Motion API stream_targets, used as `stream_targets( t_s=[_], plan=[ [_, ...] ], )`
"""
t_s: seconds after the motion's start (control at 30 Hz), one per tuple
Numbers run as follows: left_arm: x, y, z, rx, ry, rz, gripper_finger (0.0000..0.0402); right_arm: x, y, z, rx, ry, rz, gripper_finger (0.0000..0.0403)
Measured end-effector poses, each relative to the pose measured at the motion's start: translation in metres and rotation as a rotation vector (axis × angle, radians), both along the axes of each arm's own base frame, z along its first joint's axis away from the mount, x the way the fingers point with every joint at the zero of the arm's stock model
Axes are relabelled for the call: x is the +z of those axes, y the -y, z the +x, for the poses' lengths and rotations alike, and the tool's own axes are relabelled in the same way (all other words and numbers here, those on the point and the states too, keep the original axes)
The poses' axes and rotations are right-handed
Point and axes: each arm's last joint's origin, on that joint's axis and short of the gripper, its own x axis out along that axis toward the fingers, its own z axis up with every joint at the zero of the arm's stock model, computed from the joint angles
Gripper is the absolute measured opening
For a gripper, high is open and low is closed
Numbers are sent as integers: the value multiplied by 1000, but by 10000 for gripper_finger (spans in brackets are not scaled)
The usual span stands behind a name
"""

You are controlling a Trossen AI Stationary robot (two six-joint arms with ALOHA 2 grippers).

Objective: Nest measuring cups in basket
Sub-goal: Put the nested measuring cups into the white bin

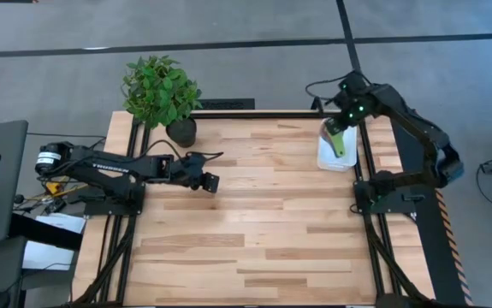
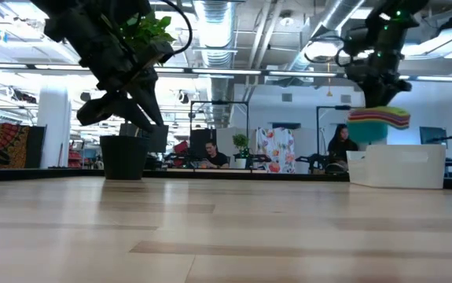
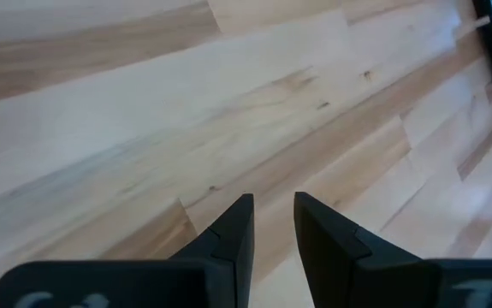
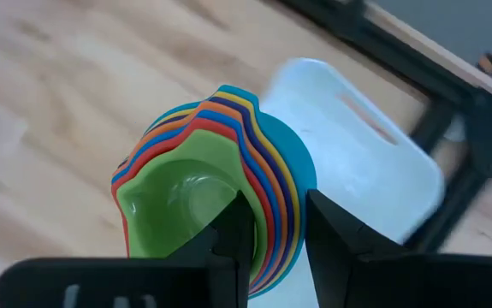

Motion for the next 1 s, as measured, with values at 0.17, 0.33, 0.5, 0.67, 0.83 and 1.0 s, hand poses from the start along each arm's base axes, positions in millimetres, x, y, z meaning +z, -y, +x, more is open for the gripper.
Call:
stream_targets(
  t_s=[0.17, 0.33, 0.5, 0.67, 0.83, 1.0],
  plan=[
    [0, -7, 0, 23, -1, 6, 73, -5, 15, -1, -98, 42, 3, 103],
    [0, -12, -1, 37, -1, 6, 73, -16, 21, 8, -182, -13, 14, 103],
    [0, -12, -1, 26, -4, 5, 73, -26, 23, 13, -183, -112, 28, 103],
    [0, -12, -1, 11, -15, 38, 73, -37, 25, 21, -197, -203, 27, 103],
    [0, -18, -2, 13, -26, 67, 73, -54, 32, 27, -225, -255, 93, 103],
    [0, -23, -3, -7, -31, 65, 73, -66, 38, 33, -216, -268, 127, 103]
  ],
)
